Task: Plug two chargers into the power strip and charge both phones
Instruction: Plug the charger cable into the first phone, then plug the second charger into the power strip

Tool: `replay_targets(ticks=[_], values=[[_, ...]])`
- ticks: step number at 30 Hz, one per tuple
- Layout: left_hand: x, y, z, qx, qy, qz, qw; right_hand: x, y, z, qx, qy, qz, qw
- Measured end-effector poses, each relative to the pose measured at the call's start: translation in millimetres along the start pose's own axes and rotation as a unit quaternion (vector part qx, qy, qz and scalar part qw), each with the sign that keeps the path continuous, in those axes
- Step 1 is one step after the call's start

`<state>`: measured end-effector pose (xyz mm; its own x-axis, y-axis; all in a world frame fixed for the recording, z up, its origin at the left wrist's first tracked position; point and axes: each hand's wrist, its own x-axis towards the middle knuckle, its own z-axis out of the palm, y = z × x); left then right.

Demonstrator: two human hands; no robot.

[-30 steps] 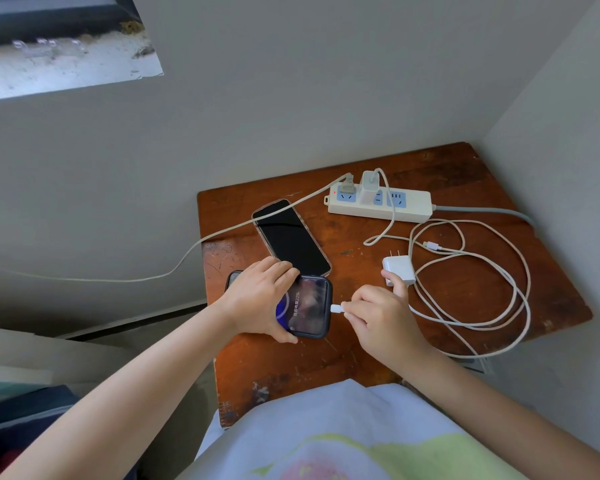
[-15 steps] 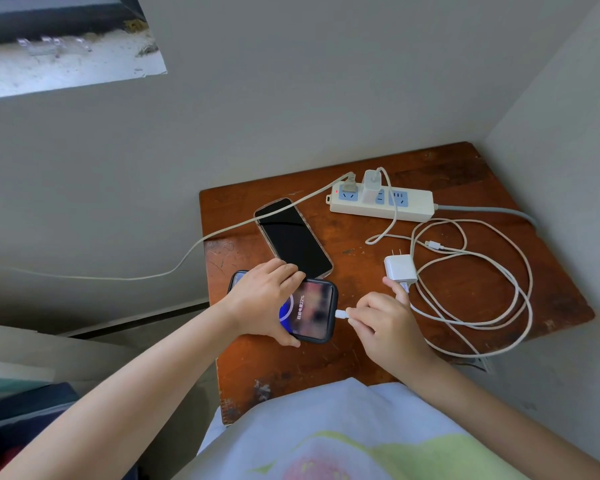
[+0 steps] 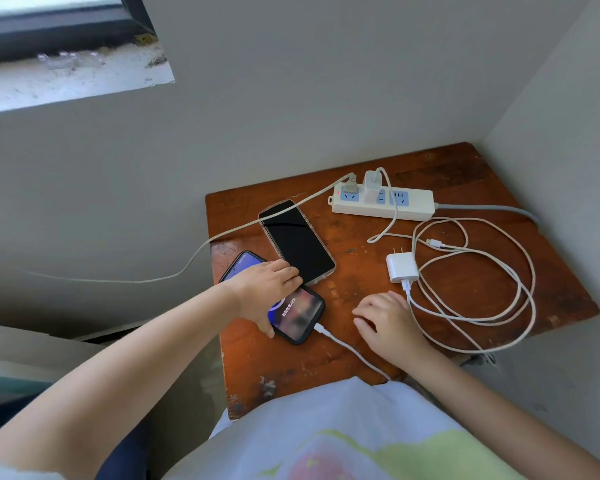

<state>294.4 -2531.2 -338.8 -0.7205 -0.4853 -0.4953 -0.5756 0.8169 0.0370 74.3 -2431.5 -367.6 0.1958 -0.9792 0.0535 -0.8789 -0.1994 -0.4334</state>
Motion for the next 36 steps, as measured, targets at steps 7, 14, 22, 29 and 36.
replay_targets(ticks=[7, 14, 22, 29, 36], values=[[3, -5, -10, 0.087, -0.045, 0.078, 0.992, -8, 13, 20, -0.104, -0.099, 0.044, 0.989], [-4, -1, -14, 0.159, -0.081, 0.136, 0.975, -12, 8, 16, -0.103, -0.081, 0.037, 0.991], [-10, -3, -8, 0.163, -0.081, 0.111, 0.977, -18, 8, 14, -0.069, -0.084, 0.043, 0.993], [-18, -5, 4, 0.025, -0.024, 0.060, 0.998, -16, 14, -21, -0.029, 0.081, -0.029, 0.996], [16, 50, -4, -0.046, 0.325, 0.030, 0.944, 32, 34, -33, -0.165, -0.014, 0.249, 0.954]])
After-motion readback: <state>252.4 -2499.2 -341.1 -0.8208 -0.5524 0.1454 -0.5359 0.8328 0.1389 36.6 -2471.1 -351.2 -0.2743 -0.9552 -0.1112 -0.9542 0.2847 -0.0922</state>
